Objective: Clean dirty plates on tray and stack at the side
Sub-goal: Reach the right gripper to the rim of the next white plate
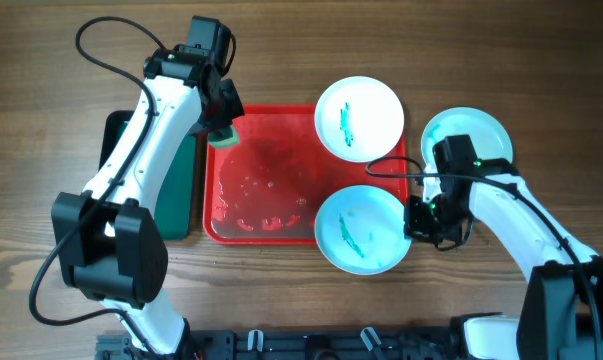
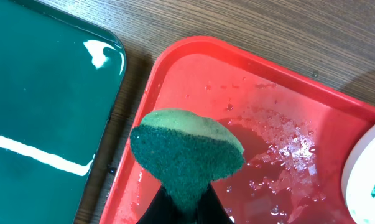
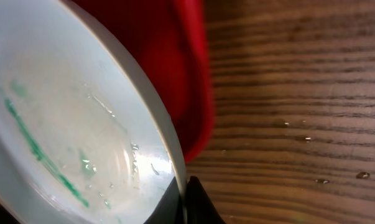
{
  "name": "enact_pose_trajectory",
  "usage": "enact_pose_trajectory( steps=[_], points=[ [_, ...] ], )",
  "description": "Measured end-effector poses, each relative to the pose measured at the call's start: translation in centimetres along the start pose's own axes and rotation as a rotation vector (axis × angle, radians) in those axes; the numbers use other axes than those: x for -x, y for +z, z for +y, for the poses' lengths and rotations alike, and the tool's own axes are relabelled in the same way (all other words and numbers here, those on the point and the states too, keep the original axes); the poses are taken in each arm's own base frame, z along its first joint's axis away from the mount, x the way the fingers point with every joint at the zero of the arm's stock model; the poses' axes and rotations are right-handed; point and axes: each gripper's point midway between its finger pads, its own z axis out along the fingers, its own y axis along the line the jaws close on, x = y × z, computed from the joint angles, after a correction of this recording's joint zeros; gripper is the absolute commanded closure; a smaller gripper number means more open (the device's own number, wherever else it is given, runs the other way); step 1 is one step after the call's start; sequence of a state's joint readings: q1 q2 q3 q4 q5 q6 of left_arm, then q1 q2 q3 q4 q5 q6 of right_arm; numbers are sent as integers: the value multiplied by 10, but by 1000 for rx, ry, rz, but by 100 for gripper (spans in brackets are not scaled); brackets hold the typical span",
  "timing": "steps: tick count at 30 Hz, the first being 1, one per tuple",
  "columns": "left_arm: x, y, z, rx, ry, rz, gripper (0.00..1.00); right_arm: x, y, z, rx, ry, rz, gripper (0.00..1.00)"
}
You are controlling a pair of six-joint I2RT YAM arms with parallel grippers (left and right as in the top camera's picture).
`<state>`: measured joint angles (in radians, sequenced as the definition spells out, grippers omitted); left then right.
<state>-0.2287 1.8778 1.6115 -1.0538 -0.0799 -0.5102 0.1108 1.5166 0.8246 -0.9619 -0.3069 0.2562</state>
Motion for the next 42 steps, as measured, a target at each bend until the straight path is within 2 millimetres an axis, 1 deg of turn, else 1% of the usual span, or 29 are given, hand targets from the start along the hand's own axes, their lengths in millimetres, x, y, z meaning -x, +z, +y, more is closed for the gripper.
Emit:
enact_pose_trajectory(
  steps=[3, 4, 5, 6, 8, 9, 10, 11, 12, 13, 14, 16, 17, 18, 20, 21, 22, 24, 26, 28, 30, 33, 35, 36, 39, 40, 42],
  points=[
    [0, 0, 0, 0, 0, 0, 96, 16, -11, 21, 14, -59, -59, 96],
    [0, 0, 0, 0, 0, 0, 96, 24, -14, 33, 28, -86, -93, 96],
    [0, 0, 0, 0, 0, 0, 96, 36, -17, 58, 59, -119, -154, 96],
    [0, 0, 0, 0, 0, 0, 96, 41, -17, 68, 75, -130, -181, 96],
    [0, 0, 0, 0, 0, 0, 96, 58, -15, 101, 123, -136, -283, 96],
    [0, 0, 0, 0, 0, -1, 96, 63, -14, 117, 143, -136, -315, 96],
    [0, 0, 0, 0, 0, 0, 96, 65, -12, 124, 156, -92, -330, 96],
    [0, 0, 0, 0, 0, 0, 96, 66, -6, 143, 167, -109, -359, 95],
    [0, 0, 0, 0, 0, 0, 96, 68, -3, 149, 172, -94, -372, 96],
    [0, 0, 0, 0, 0, 1, 96, 70, 4, 161, 185, -81, -390, 96],
    [0, 0, 0, 0, 0, 0, 96, 70, 15, 169, 185, -61, -388, 96],
    [0, 0, 0, 0, 0, 0, 96, 67, 33, 174, 172, -51, -367, 96],
    [0, 0, 0, 0, 0, 0, 96, 65, 47, 173, 156, -38, -347, 96],
    [0, 0, 0, 0, 0, 1, 96, 66, 53, 173, 152, -32, -339, 95],
    [0, 0, 0, 0, 0, 0, 96, 69, 63, 172, 151, -18, -328, 86],
    [0, 0, 0, 0, 0, 0, 96, 69, 65, 173, 157, -17, -322, 80],
    [0, 0, 0, 0, 0, 0, 96, 67, 66, 174, 160, -25, -315, 72],
    [0, 0, 0, 0, 0, 0, 96, 64, 64, 174, 143, -54, -293, 66],
    [0, 0, 0, 0, 0, 1, 96, 63, 55, 176, 106, -105, -274, 64],
    [0, 0, 0, 0, 0, 0, 96, 68, 44, 183, 92, -173, -288, 64],
    [0, 0, 0, 0, 0, 0, 96, 80, 31, 190, 83, -259, -333, 66],
    [0, 0, 0, 0, 0, 0, 96, 93, 22, 194, 62, -345, -383, 72],
    [0, 0, 0, 0, 0, 0, 96, 99, 30, 194, 42, -382, -382, 76],
    [0, 0, 0, 0, 0, 0, 96, 102, 39, 193, 26, -397, -365, 79],
    [0, 0, 0, 0, 0, 0, 96, 109, 59, 191, -2, -416, -332, 84],
    [0, 0, 0, 0, 0, 0, 96, 111, 64, 191, -6, -415, -324, 89],
    [0, 0, 0, 0, 0, 0, 96, 114, 62, 194, -2, -415, -332, 95]
  ],
)
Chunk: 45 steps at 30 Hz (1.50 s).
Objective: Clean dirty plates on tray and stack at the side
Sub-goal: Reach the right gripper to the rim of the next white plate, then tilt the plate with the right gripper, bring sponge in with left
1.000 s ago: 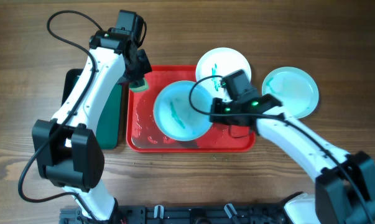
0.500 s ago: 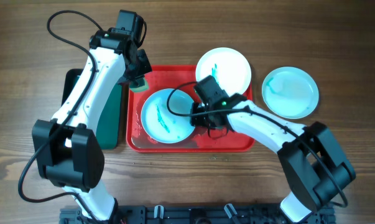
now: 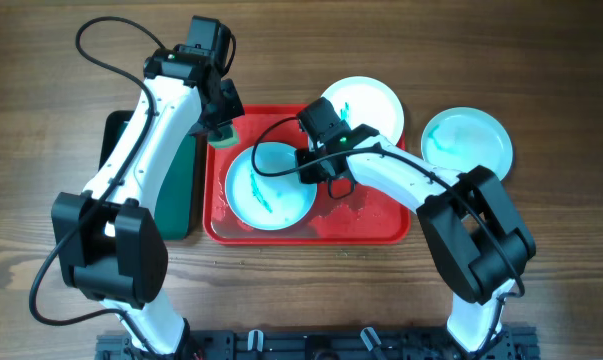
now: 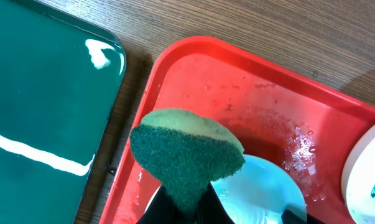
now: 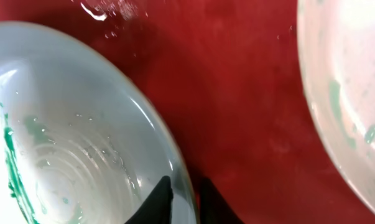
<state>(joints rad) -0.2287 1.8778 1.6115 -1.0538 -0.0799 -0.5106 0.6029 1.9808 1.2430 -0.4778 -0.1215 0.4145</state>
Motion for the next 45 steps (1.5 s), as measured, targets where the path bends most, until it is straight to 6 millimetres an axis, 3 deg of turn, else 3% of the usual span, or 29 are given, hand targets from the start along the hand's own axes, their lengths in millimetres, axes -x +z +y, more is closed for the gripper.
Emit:
enact_pose_trajectory(
  steps=[4, 13, 18, 21, 22, 27, 31, 37, 42, 45],
  points=[
    [0, 0, 0, 0, 0, 0, 96, 0, 0, 0, -1, 36, 4, 96],
    [-7, 6, -3, -11, 2, 42, 96, -20, -5, -3, -28, 308, 95, 96],
    [-16, 13, -12, -32, 21, 63, 96, -16, -4, 0, -10, 323, 81, 96],
    [-39, 31, -12, -9, 54, 100, 96, -12, -3, 2, -1, 300, 67, 96],
    [-53, 45, -10, 3, 69, 123, 96, -12, -3, 2, 0, 295, 66, 96],
    [-70, 83, -5, -25, 169, 112, 96, -9, -2, 3, 8, 267, 56, 96],
    [-75, 102, -16, -102, 258, 66, 96, -8, -2, 3, 8, 259, 54, 96],
    [-83, 101, -23, -124, 319, 36, 96, -8, -2, 2, 7, 255, 54, 96],
    [-118, 93, -45, -255, 416, 157, 96, -8, -2, 1, 6, 248, 55, 96],
    [-127, 92, -54, -319, 436, 183, 96, -8, -2, 1, 6, 248, 55, 96]
  ],
)
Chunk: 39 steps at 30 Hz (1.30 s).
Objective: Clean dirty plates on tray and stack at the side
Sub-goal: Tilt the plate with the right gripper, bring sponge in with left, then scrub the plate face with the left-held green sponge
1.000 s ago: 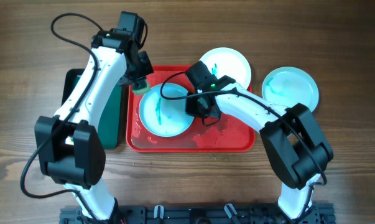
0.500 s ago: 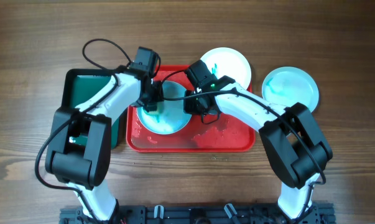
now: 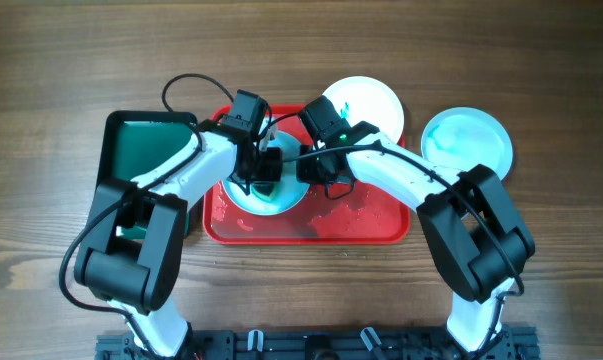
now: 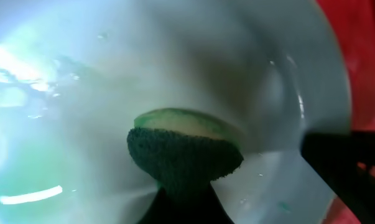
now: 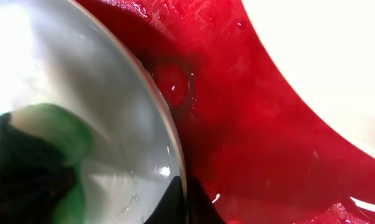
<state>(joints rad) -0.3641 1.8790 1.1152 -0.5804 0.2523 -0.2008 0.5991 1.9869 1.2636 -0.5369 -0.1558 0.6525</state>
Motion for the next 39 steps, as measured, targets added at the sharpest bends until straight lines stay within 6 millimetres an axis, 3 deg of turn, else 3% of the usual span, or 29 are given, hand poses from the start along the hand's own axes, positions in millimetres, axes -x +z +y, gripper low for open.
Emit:
enact_pose_trajectory(
  steps=[3, 6, 8, 11, 14, 18, 23, 26, 29, 32, 34, 39],
  points=[
    [7, 2, -2, -10, -15, -33, 96, 2, 0, -1, -2, -1, -6, 96],
    [30, 1, 4, 24, -80, -139, 96, 3, 0, -1, -1, 0, -8, 96],
    [47, -2, 18, 95, -140, -223, 96, 3, 0, -1, -1, 0, -8, 96],
    [56, -8, 41, 215, -213, -290, 96, 3, 0, -1, 1, 0, -9, 96],
    [47, -11, 56, 302, -248, -269, 96, 3, 0, 2, 12, -3, -10, 96],
    [16, -15, 60, 333, -230, -121, 96, 0, 1, 5, 24, -17, 3, 96],
    [-17, -9, 21, 54, -29, 78, 96, -1, 1, 5, 25, -27, 7, 96],
    [-24, -4, 0, -80, 39, 105, 96, -1, 1, 5, 24, -29, 6, 96],
    [-13, 0, -12, -147, 70, 56, 96, -1, 1, 5, 24, -29, 6, 96],
    [13, 4, -17, -147, 30, -52, 96, -1, 1, 5, 25, -29, 7, 96],
    [32, 4, -10, -93, -38, -132, 96, 0, 2, 6, 27, -30, 4, 96],
    [46, -2, 27, 131, -238, -228, 96, 0, 2, 7, 35, -31, 5, 96]
  ],
)
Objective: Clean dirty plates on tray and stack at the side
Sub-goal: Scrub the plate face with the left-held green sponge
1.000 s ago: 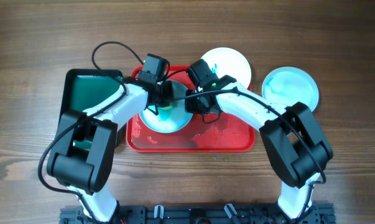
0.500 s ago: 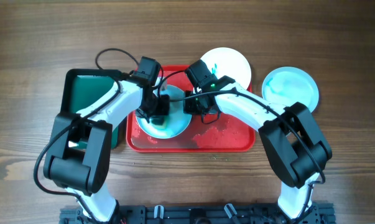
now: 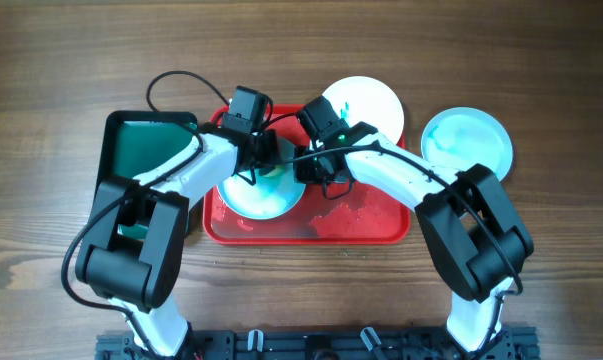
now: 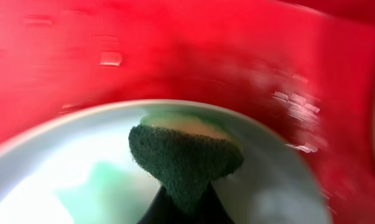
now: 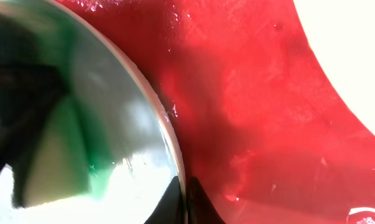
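A white plate (image 3: 261, 195) smeared with green lies in the left half of the red tray (image 3: 361, 225). My right gripper (image 3: 303, 172) is shut on its right rim, and the wrist view shows the rim (image 5: 151, 109) pinched by that gripper (image 5: 182, 190). My left gripper (image 3: 264, 160) is shut on a green sponge (image 4: 184, 155), which presses on the plate (image 4: 81, 186) near its far edge. A second plate (image 3: 359, 118) with green marks sits on the tray's back right corner. A third plate (image 3: 467, 140), tinted teal, lies on the table to the right.
A dark green tray (image 3: 131, 150) lies on the wooden table just left of the red one. Both arms cross over the red tray's back half, with cables looping above them. Water drops cover the tray floor (image 5: 255, 124).
My left gripper has shifted the sponge from the plate's middle to its far edge, with red tray now showing beyond it. The right gripper still pinches the same rim in the same place.
At first my right gripper held a dirty plate at the tray's front right corner while the left held the sponge over the back left corner. Then the plate lay in the tray's left half. After that the sponge was on the plate's middle, and now at its far edge.
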{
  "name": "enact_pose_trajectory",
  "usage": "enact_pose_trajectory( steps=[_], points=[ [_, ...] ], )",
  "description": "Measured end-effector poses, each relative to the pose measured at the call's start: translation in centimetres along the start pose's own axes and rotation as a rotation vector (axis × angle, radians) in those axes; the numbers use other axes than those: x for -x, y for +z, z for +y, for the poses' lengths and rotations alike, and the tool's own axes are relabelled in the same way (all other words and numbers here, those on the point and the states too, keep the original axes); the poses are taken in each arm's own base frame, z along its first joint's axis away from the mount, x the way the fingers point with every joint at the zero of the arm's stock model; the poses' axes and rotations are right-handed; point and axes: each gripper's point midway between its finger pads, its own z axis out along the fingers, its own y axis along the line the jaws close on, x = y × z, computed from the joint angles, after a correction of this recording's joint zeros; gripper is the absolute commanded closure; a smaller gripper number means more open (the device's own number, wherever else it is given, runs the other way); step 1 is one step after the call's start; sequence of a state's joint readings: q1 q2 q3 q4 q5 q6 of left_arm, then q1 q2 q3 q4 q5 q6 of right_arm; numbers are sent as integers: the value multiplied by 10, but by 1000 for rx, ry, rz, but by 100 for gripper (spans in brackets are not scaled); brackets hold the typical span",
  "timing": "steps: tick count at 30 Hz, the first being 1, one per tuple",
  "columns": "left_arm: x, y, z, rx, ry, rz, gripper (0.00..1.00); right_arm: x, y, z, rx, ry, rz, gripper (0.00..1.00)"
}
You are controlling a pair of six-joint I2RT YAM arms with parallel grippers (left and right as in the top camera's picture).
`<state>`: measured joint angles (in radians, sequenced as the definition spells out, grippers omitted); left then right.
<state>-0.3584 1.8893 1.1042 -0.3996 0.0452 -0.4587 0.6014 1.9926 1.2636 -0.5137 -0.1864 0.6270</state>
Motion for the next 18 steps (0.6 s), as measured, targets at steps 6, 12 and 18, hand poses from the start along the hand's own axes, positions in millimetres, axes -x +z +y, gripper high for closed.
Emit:
enact_pose_trajectory(
  steps=[6, 12, 18],
  points=[
    [-14, -11, 34, 183, -45, 47, 96, -1, 0, 1, 6, 0, 6, 96],
    [-55, -18, 1, -110, 155, 281, 96, -2, 0, 0, 2, -2, 9, 96],
    [-68, -16, -42, -379, 256, 306, 96, -2, 0, 0, 2, -2, 9, 96]
  ],
)
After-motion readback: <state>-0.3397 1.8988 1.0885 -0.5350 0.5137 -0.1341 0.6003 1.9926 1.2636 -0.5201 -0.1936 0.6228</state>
